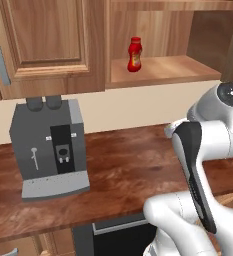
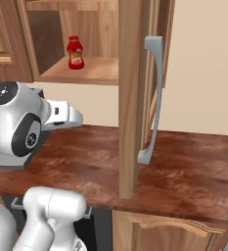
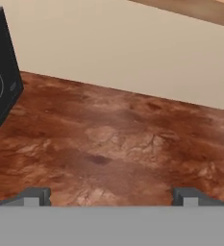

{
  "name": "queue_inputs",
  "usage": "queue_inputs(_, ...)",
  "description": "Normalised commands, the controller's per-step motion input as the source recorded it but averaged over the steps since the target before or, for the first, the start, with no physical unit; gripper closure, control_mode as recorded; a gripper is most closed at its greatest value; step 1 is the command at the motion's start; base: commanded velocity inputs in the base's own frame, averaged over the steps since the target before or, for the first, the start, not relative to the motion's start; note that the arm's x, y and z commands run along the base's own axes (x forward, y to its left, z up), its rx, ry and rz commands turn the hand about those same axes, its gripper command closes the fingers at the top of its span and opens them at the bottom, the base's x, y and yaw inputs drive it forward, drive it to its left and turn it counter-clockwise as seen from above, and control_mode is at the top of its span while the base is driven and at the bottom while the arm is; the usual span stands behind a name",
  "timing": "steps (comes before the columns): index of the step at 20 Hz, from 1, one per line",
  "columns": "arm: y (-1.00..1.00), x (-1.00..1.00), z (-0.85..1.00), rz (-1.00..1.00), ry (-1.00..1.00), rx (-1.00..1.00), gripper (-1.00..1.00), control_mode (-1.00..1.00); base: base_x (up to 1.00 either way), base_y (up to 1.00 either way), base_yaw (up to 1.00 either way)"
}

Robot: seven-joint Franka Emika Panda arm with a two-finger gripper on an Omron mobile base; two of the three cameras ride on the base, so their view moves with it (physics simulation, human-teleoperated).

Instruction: Move the ketchup and shaker from the cabinet to the dining counter.

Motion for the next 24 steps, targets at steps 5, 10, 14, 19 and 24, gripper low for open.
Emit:
queue_inputs(5,0.23,0.00,0.33,0.00,-0.05,0.01,-1.00,-1.00,0.00,0.00,0.00)
queue_inputs(10,0.20,-0.02,0.30,0.00,-0.04,0.03,-1.00,-1.00,0.00,0.00,0.00)
queue_inputs(14,0.11,-0.20,0.25,0.00,-0.23,0.00,-1.00,-1.00,0.00,0.00,0.00)
queue_inputs(19,0.01,-0.11,0.24,0.00,-0.26,0.00,-1.00,-1.00,0.00,0.00,0.00)
queue_inputs(24,-0.01,0.00,0.23,0.01,-0.27,0.10,-1.00,-1.00,0.00,0.00,0.00)
